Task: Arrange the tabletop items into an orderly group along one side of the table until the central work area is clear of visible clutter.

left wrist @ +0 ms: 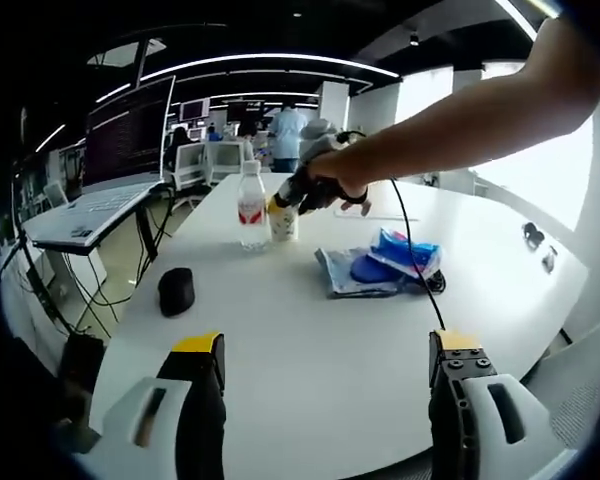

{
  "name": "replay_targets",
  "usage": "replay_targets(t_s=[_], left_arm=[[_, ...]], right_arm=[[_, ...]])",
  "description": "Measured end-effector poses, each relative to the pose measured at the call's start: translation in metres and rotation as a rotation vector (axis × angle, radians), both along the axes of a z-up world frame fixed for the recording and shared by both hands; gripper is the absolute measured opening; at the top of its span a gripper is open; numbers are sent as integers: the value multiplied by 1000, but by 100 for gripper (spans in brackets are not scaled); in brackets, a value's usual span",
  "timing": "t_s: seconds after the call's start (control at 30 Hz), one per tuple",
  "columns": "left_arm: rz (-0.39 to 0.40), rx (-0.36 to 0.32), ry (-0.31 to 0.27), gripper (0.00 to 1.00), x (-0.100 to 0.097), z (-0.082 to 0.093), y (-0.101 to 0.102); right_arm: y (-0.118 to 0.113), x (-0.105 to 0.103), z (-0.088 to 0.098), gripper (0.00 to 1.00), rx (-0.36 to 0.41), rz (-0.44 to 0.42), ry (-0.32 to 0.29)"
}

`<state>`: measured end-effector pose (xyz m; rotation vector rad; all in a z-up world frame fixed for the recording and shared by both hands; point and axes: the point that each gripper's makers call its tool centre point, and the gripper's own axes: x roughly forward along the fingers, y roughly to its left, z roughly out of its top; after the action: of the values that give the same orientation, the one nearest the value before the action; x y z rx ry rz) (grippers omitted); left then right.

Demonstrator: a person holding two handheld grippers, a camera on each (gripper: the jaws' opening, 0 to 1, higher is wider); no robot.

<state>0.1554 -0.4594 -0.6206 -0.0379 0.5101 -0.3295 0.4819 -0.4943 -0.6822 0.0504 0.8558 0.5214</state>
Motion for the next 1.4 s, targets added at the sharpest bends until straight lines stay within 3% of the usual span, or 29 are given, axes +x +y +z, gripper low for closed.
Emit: replay_targets(t_s=[0.4,0.83,1.4], left_arm=[[-11,9,-2,82,0,0,-2],[-13,21,-5,82,-1,0,-2],[-13,20,-9,82,-1,1,-2]], right_arm=[[-3,-16,-4,41,-16,11,3],[-5,-31,-14,40,-90,62,-7],[-8,-38,-16,40,-81,43,2]])
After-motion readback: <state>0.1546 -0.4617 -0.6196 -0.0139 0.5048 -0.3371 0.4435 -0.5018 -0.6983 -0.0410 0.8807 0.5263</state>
